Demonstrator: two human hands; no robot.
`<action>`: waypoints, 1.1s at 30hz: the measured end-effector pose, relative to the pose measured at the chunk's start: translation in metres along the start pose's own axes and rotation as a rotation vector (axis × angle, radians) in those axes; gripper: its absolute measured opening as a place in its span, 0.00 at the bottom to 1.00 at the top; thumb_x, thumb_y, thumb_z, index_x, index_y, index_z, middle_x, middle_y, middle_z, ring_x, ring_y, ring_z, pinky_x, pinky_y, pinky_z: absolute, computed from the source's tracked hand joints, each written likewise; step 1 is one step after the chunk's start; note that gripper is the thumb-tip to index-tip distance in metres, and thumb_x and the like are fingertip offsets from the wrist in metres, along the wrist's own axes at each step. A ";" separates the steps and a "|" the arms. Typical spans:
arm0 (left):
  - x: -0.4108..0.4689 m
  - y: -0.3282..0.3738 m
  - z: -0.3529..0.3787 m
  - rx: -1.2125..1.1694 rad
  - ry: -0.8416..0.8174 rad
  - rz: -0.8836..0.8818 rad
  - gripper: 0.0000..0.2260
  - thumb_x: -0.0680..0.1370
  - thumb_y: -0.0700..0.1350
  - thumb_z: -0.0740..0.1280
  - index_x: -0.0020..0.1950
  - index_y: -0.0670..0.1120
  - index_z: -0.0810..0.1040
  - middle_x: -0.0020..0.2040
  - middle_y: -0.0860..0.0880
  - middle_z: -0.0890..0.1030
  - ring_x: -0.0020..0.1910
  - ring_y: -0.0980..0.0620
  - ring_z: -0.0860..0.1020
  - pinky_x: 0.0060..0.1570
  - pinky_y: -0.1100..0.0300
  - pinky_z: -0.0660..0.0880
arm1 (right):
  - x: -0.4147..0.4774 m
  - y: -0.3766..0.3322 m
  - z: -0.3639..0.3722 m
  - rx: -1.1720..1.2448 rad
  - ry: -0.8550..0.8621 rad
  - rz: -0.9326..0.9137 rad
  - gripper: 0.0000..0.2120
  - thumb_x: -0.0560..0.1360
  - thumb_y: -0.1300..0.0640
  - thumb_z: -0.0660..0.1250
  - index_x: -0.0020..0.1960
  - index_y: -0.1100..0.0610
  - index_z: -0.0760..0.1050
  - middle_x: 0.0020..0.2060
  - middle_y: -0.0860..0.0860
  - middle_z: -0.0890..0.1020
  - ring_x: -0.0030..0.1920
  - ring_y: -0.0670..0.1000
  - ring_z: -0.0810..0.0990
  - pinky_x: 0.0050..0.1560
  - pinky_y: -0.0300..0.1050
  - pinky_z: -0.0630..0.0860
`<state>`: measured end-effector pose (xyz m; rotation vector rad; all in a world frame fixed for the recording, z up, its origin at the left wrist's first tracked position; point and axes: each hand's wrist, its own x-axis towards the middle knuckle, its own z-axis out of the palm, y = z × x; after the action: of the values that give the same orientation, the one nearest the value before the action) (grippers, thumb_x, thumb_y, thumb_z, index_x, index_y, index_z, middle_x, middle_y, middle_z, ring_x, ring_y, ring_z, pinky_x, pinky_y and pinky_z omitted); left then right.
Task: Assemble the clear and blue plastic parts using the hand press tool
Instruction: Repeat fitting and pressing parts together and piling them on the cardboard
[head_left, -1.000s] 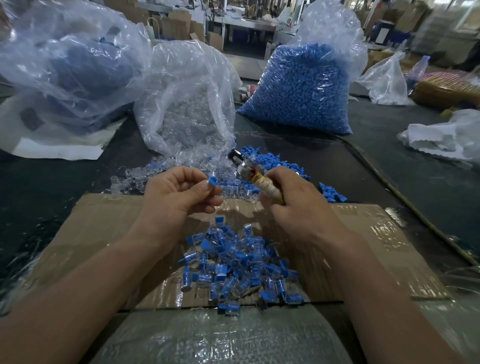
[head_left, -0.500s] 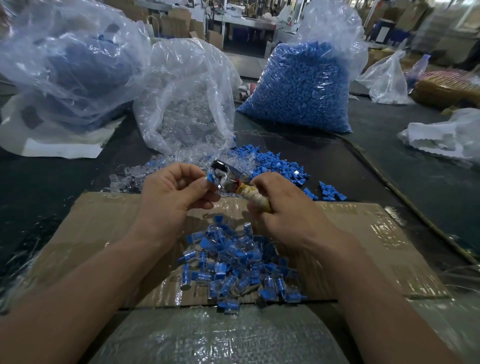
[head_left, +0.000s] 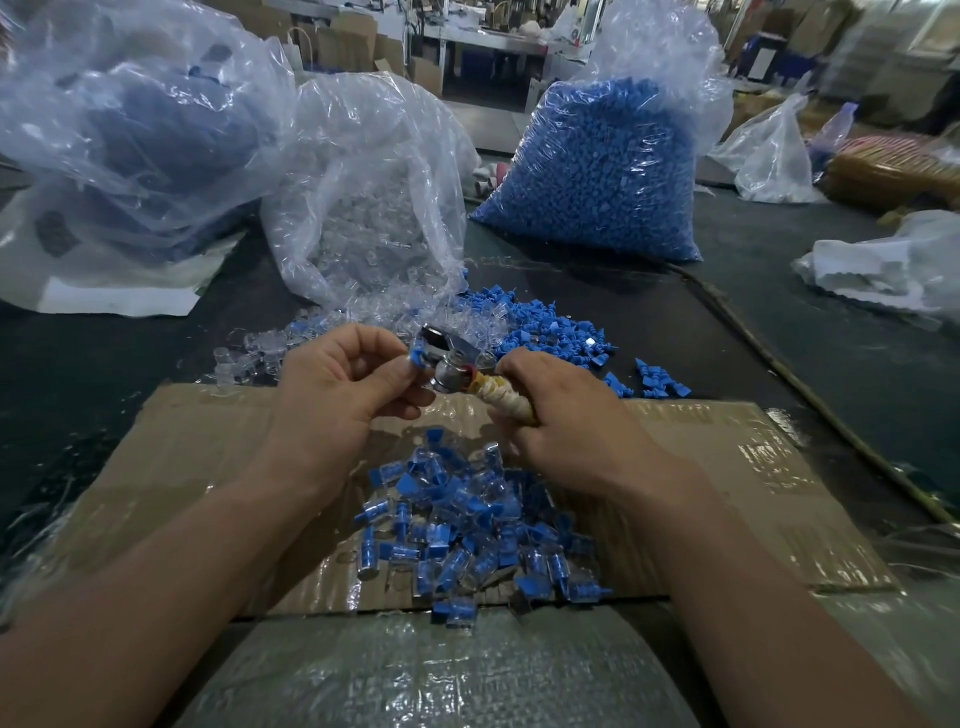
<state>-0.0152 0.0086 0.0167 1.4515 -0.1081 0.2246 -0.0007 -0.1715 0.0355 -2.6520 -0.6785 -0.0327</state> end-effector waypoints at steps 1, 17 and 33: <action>0.000 0.000 0.000 0.013 0.005 0.005 0.04 0.72 0.33 0.64 0.41 0.41 0.74 0.31 0.49 0.82 0.30 0.54 0.81 0.30 0.66 0.77 | 0.000 -0.001 0.000 -0.004 0.000 0.002 0.09 0.74 0.54 0.64 0.47 0.48 0.64 0.42 0.45 0.70 0.42 0.46 0.68 0.38 0.41 0.62; -0.002 0.000 -0.002 0.086 0.057 0.031 0.07 0.74 0.31 0.64 0.40 0.42 0.74 0.29 0.50 0.81 0.27 0.55 0.79 0.30 0.66 0.77 | 0.004 -0.003 0.008 -0.057 0.059 0.023 0.10 0.71 0.55 0.66 0.44 0.48 0.64 0.36 0.43 0.69 0.39 0.47 0.70 0.38 0.43 0.65; -0.006 0.010 -0.002 0.104 -0.080 -0.045 0.03 0.63 0.44 0.70 0.34 0.51 0.82 0.30 0.49 0.81 0.27 0.54 0.77 0.25 0.66 0.73 | 0.003 0.025 -0.007 -0.062 -0.024 0.100 0.10 0.71 0.57 0.69 0.52 0.51 0.75 0.44 0.46 0.76 0.45 0.47 0.73 0.44 0.45 0.71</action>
<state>-0.0232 0.0114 0.0246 1.5648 -0.1298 0.1370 0.0138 -0.1928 0.0334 -2.7463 -0.5594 0.0063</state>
